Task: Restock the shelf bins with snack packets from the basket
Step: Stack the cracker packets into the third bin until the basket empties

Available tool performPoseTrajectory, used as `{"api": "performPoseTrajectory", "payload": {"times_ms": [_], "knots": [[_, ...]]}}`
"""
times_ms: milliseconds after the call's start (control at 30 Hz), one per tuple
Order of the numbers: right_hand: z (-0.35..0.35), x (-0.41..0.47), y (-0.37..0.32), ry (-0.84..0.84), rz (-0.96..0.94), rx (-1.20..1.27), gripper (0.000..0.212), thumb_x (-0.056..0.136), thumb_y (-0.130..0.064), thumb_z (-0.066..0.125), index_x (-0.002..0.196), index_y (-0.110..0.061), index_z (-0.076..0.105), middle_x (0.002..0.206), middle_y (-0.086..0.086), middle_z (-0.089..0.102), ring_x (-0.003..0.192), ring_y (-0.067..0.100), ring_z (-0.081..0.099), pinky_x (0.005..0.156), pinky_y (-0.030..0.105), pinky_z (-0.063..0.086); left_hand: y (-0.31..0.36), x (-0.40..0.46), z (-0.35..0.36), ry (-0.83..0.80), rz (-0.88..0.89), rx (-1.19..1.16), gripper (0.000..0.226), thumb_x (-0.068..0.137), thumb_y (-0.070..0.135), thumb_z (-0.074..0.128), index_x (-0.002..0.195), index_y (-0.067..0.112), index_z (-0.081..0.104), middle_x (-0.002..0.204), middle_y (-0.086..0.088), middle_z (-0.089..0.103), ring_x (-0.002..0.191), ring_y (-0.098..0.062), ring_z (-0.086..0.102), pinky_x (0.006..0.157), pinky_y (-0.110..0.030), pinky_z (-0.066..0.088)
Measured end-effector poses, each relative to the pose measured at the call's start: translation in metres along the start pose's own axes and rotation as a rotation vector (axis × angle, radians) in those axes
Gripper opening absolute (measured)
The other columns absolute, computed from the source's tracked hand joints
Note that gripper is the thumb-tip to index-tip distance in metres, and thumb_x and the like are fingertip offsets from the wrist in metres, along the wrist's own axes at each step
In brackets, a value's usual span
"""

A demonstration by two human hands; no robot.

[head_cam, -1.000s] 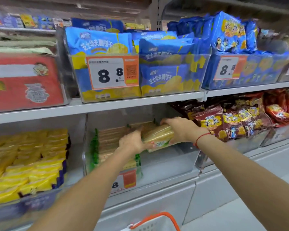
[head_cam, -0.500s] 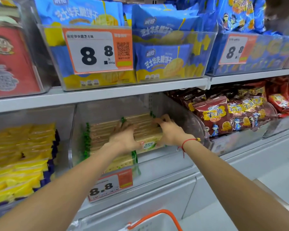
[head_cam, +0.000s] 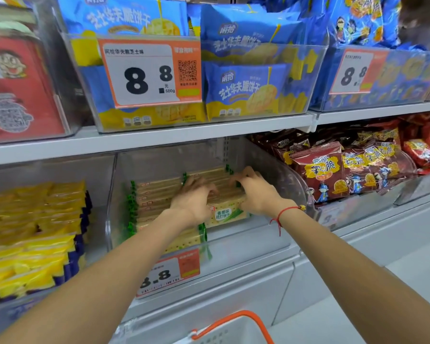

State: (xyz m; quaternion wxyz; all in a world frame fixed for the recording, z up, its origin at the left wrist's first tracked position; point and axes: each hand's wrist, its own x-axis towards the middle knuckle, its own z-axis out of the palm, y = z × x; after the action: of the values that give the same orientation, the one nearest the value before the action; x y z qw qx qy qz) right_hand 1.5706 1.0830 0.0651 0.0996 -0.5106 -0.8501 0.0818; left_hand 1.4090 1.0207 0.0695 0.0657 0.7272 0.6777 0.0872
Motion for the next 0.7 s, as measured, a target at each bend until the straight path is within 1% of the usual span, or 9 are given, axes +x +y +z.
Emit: {"api": "performPoseTrajectory", "payload": {"times_ms": [67,133,167,267,333,367,500,633,700], "knots": [[-0.002,-0.002,0.0,-0.017,-0.015,0.0,0.042,0.078,-0.007,0.063,0.116,-0.025,0.06,0.122,0.004,0.047,0.113,0.027,0.048,0.092,0.039,0.047,0.002,0.0,-0.001,0.045,-0.032,-0.049,0.033,0.08,0.014,0.066,0.109,0.029,0.058,0.119,0.005,0.058,0.111,-0.019,0.052,0.087,-0.029,0.045],[-0.002,-0.003,0.001,-0.062,-0.009,0.008,0.033,0.079,-0.01,0.066,0.108,-0.027,0.066,0.116,0.001,0.056,0.107,0.024,0.055,0.089,0.035,0.048,0.005,-0.002,-0.002,0.048,-0.041,-0.013,0.026,0.082,0.019,0.07,0.104,0.03,0.063,0.101,0.01,0.056,0.101,-0.016,0.057,0.077,-0.024,0.042],[-0.002,-0.004,0.002,-0.075,-0.003,0.014,0.03,0.08,-0.013,0.068,0.106,-0.028,0.067,0.115,-0.001,0.058,0.106,0.023,0.056,0.087,0.034,0.048,0.005,-0.003,-0.003,0.049,-0.037,0.014,0.025,0.083,0.023,0.071,0.105,0.03,0.065,0.097,0.01,0.055,0.099,-0.016,0.057,0.075,-0.023,0.04],[-0.004,-0.005,0.003,-0.054,-0.013,-0.01,0.024,0.079,-0.022,0.073,0.103,-0.029,0.071,0.104,-0.005,0.052,0.11,0.022,0.048,0.09,0.036,0.047,0.005,-0.004,-0.007,0.015,-0.018,0.026,0.024,0.085,0.032,0.068,0.109,0.03,0.069,0.106,0.009,0.065,0.097,-0.015,0.06,0.073,-0.024,0.043],[-0.003,-0.005,0.001,-0.006,-0.014,-0.044,0.023,0.078,-0.024,0.075,0.099,-0.031,0.072,0.101,-0.005,0.046,0.111,0.024,0.044,0.091,0.039,0.046,0.005,-0.003,-0.01,-0.025,-0.017,0.024,0.024,0.087,0.035,0.065,0.111,0.03,0.069,0.11,0.01,0.067,0.098,-0.015,0.061,0.072,-0.024,0.044],[-0.003,-0.005,0.0,0.009,-0.008,-0.048,0.022,0.078,-0.023,0.075,0.098,-0.031,0.071,0.102,-0.004,0.047,0.111,0.023,0.046,0.09,0.039,0.047,0.005,-0.002,-0.011,-0.033,-0.017,0.029,0.024,0.087,0.035,0.065,0.111,0.03,0.069,0.111,0.009,0.066,0.098,-0.015,0.06,0.07,-0.024,0.043],[0.004,-0.004,-0.004,-0.04,0.028,-0.032,0.029,0.078,-0.02,0.074,0.104,-0.028,0.066,0.11,-0.001,0.06,0.102,0.023,0.058,0.082,0.034,0.047,0.005,-0.004,-0.005,0.018,-0.04,0.026,0.021,0.087,0.025,0.062,0.107,0.03,0.065,0.11,0.006,0.062,0.1,-0.018,0.057,0.069,-0.025,0.039],[0.003,-0.005,-0.007,-0.089,0.054,-0.003,0.034,0.078,-0.014,0.072,0.109,-0.024,0.063,0.101,-0.001,0.057,0.098,0.024,0.059,0.079,0.033,0.047,0.005,-0.004,-0.001,0.054,-0.052,0.047,0.018,0.087,0.015,0.061,0.091,0.03,0.07,0.104,0.009,0.066,0.095,-0.016,0.06,0.066,-0.025,0.04],[0.0,-0.007,-0.008,-0.135,0.062,0.038,0.041,0.079,-0.01,0.071,0.116,-0.02,0.06,0.098,-0.002,0.053,0.101,0.025,0.059,0.079,0.031,0.047,0.007,-0.005,-0.002,0.031,-0.041,0.088,0.02,0.088,0.015,0.06,0.092,0.029,0.074,0.104,0.01,0.067,0.093,-0.015,0.061,0.065,-0.026,0.042]]}}
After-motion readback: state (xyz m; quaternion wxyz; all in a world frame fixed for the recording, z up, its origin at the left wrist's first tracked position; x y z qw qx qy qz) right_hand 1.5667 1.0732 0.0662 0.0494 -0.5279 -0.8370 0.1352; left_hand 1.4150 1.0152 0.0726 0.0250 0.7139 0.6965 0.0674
